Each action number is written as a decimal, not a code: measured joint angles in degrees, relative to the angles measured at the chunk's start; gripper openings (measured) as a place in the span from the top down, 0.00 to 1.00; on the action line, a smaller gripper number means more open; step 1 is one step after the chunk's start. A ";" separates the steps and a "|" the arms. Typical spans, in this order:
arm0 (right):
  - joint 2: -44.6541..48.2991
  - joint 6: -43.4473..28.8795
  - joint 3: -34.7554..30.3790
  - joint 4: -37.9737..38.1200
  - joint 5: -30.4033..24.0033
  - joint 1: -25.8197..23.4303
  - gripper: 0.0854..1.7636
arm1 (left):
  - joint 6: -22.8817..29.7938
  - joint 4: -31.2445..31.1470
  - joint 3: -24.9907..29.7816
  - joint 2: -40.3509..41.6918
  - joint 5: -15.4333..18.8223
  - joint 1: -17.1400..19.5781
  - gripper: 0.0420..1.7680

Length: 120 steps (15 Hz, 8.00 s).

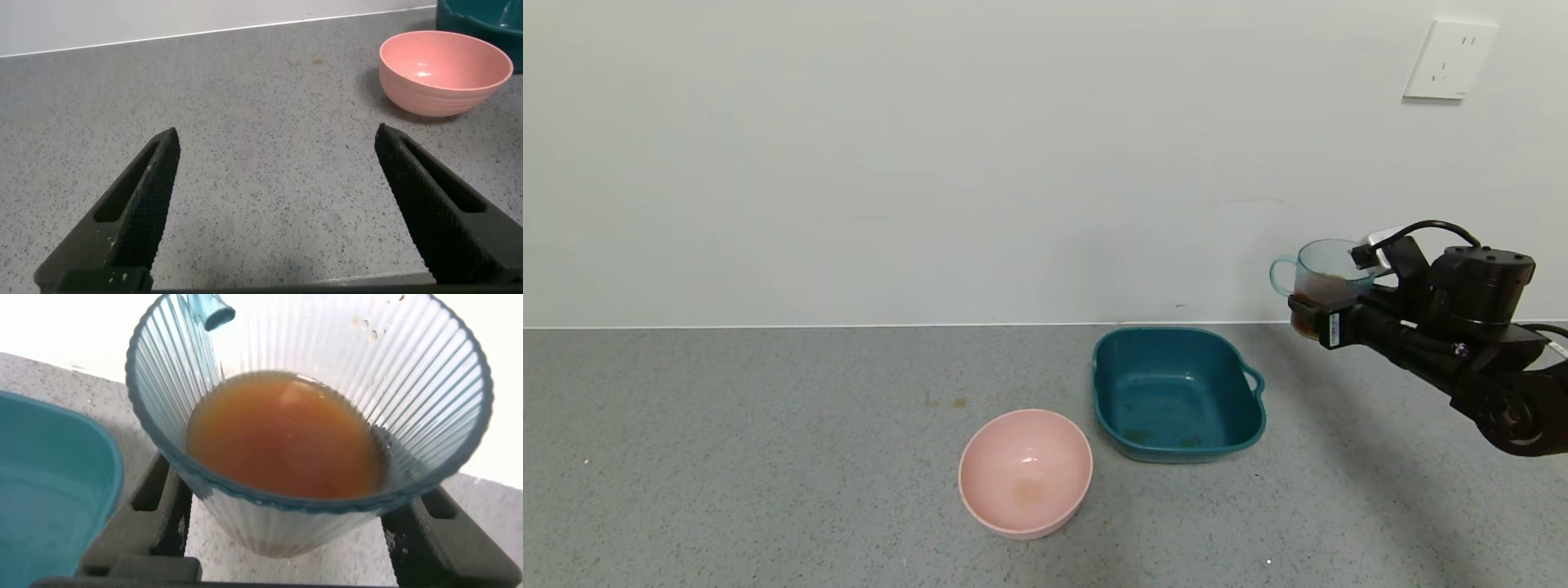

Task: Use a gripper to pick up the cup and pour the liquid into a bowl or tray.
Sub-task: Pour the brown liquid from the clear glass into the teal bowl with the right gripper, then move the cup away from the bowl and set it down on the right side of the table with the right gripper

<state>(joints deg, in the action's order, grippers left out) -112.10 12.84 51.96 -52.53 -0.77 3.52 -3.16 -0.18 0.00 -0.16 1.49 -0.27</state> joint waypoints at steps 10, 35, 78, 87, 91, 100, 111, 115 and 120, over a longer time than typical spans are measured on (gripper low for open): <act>0.01 11.47 1.73 2.28 8.47 8.77 0.26 | 0.00 0.00 0.00 0.00 0.00 0.00 0.03; -0.18 31.87 3.55 7.50 25.47 17.69 0.26 | 0.00 0.00 0.00 0.00 -0.01 0.00 0.03; 2.23 85.75 -4.13 -2.16 36.12 21.83 0.26 | 0.02 0.00 0.00 0.00 -0.01 0.00 0.03; 1.50 89.37 -4.94 -4.78 38.17 23.78 0.26 | 0.00 0.02 0.00 0.00 0.00 0.00 0.03; 1.30 89.48 -5.13 -5.11 38.17 24.02 0.26 | 0.00 0.00 0.00 0.00 0.00 0.00 0.03; 2.01 88.56 -5.35 -5.02 37.80 23.70 0.26 | 0.00 0.00 0.00 0.00 -0.01 0.00 0.03; 1.35 54.30 -2.16 -3.50 34.97 21.55 0.26 | 0.00 0.02 0.00 0.00 -0.01 0.00 0.03; 0.41 36.25 2.91 5.35 32.33 18.60 0.26 | 0.02 0.00 0.00 0.00 0.00 0.00 0.03; 0.59 17.87 5.27 9.84 28.88 15.52 0.26 | 0.02 0.00 0.00 0.00 -0.01 0.00 0.03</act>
<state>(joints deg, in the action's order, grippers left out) -111.52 30.71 57.22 -42.69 28.11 19.04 -3.13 -0.18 0.00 -0.16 1.48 -0.27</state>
